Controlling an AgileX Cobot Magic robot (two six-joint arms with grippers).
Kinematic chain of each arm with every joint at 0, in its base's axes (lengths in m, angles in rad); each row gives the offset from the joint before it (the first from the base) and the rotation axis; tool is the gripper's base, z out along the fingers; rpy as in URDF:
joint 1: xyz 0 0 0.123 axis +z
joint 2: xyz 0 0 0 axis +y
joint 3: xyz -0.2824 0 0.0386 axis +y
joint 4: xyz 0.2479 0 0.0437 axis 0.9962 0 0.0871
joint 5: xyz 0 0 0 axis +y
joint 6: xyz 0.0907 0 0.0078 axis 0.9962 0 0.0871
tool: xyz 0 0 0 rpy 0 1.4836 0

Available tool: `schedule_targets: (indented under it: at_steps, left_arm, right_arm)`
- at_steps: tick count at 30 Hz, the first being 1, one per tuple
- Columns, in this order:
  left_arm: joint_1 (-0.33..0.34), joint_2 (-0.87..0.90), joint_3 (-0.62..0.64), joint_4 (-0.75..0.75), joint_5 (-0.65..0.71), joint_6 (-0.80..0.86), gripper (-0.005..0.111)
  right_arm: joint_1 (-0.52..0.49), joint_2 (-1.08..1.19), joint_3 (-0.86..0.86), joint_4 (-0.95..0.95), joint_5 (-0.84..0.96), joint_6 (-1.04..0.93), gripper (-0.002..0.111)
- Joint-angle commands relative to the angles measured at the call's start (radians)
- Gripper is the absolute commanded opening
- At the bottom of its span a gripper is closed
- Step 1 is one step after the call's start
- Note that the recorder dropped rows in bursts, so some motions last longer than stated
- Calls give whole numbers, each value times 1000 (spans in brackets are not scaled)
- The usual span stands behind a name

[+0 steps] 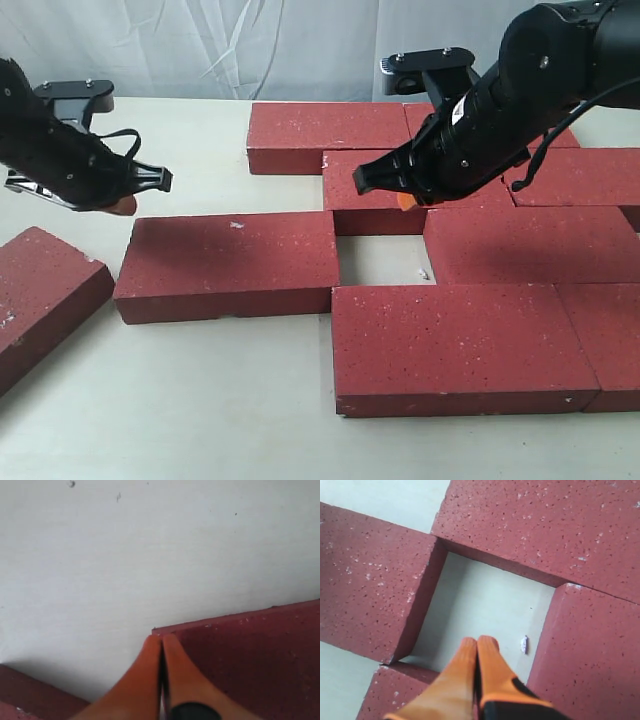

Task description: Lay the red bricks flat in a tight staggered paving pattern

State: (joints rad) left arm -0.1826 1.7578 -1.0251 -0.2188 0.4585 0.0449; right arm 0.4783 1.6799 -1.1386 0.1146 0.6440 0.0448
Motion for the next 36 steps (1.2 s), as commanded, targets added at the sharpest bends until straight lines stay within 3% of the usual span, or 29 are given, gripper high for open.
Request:
schedule_targets:
  at_steps: [1, 14, 22, 29, 36]
  left_arm:
    - [2, -29, -5, 26, 18, -1, 0]
    - [0, -22, -5, 127, 124, -45, 0]
    - [-2, -33, -56, 120, 305, -45, 0]
    - [-2, -52, -67, 129, 534, 68, 0]
    - [-2, -46, -21, 195, 568, 68, 0]
  right_arm:
    - [0, -10, -2, -9, 2, 1, -1]
    - [0, -10, -2, -9, 30, 1, -1]
    - [0, -10, -2, -9, 32, 1, -1]
    - [0, -10, -2, -9, 28, 1, -1]
    - [0, -10, -2, -9, 30, 1, -1]
